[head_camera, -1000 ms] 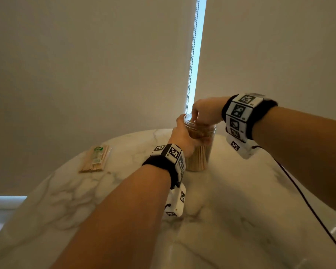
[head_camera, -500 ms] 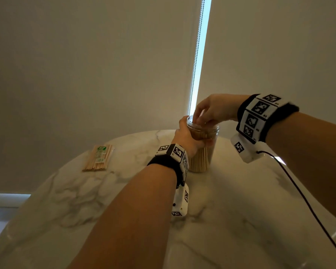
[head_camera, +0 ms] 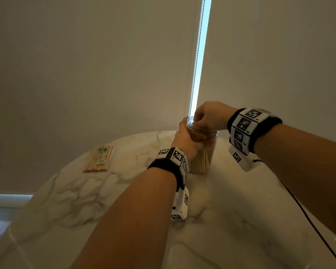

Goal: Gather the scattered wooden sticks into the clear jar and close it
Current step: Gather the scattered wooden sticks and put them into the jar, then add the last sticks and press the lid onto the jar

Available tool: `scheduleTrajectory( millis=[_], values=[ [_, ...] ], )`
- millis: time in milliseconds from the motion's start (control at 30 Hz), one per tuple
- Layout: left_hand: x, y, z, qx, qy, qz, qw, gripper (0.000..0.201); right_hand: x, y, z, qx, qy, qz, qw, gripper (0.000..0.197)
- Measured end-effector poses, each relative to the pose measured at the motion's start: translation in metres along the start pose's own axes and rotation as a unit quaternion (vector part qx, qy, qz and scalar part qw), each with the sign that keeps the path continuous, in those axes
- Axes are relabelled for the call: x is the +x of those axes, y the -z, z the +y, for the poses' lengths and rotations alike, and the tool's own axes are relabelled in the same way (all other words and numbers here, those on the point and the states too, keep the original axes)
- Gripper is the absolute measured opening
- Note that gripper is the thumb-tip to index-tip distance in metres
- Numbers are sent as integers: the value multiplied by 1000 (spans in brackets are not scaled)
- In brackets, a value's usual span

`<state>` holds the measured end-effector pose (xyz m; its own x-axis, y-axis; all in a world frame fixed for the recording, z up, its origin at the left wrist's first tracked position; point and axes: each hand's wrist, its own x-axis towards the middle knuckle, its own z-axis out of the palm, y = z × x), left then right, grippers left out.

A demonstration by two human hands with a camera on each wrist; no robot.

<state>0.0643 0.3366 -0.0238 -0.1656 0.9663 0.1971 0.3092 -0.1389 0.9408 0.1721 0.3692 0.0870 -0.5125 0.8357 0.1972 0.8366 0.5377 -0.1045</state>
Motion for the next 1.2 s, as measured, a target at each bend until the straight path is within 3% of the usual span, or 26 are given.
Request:
scheduleTrajectory(
  millis=[100, 167, 233, 300, 367, 433, 500, 600, 700, 833, 933, 1000, 1100, 1200],
  values=[
    [-4, 4, 5, 13, 26, -21, 999, 122, -7, -4, 2, 0, -11, -4, 1000, 21],
    [-6, 18, 3, 59, 67, -69, 994, 138, -12, -1, 4, 36, -14, 58, 998, 22],
    [-11, 47, 1, 132, 99, -89, 982, 141, -21, 4, 6, 77, -8, 122, 990, 25],
    [-16, 88, -4, 215, 122, -65, 967, 121, -34, 5, 3, 120, 7, 161, 980, 29],
    [-19, 131, -12, 326, 159, -15, 932, 90, -47, 0, -1, 147, 25, 176, 973, 33],
    [-23, 166, -19, 410, 208, 35, 887, 73, -60, -12, -7, 159, 38, 163, 973, 36],
    [-31, 188, -25, 458, 246, 50, 853, 69, -73, -28, -15, 160, 52, 138, 976, 38],
    [-48, 199, -40, 514, 287, 13, 808, 75, -89, -50, -28, 173, 71, 67, 980, 37],
    [-57, 199, -55, 574, 260, -15, 776, 72, -100, -63, -39, 173, 79, 10, 982, 33],
    [-78, 185, -40, 603, 172, -6, 779, 43, -114, -67, -49, 195, 75, -30, 977, 27],
    [-94, 170, -21, 587, 119, 17, 801, 39, -121, -70, -51, 237, 66, -91, 965, 15],
    [-105, 162, -7, 565, 89, 30, 819, 33, -124, -72, -51, 271, 58, -128, 952, 30],
    [-122, 150, 17, 505, 14, 50, 861, 25, -130, -69, -52, 266, 44, -83, 959, 63],
    [-136, 136, 46, 402, -52, 34, 914, 24, -138, -64, -56, 292, 46, -42, 954, 59]
  ],
)
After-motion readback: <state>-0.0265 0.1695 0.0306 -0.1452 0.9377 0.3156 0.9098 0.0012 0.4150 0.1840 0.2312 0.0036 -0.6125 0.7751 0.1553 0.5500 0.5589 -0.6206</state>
